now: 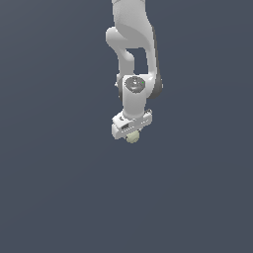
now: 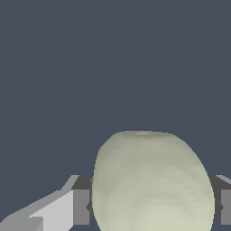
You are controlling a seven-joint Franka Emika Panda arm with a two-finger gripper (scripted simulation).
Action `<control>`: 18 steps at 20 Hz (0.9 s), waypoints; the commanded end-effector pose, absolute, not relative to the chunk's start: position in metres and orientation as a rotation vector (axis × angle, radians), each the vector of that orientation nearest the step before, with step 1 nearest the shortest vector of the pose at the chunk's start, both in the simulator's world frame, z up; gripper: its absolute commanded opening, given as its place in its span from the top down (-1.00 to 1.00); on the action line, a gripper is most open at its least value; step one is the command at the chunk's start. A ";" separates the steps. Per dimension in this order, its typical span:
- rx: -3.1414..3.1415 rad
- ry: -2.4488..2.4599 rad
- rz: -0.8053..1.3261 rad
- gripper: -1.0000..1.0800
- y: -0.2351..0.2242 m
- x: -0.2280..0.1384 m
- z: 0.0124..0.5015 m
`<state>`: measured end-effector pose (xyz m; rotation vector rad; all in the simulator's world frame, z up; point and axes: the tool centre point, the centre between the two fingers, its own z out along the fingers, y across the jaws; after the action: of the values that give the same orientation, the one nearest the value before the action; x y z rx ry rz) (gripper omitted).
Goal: Pick up the object and move it to a goal position.
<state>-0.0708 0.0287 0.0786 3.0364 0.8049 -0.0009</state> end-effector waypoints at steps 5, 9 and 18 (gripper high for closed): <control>3.036 0.806 0.000 1.00 0.025 -0.071 0.131; 3.036 0.806 0.001 1.00 0.022 -0.071 0.173; 3.037 0.808 0.001 1.00 0.014 -0.071 0.271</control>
<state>-0.0704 0.0154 0.2543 3.0366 0.8075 0.0020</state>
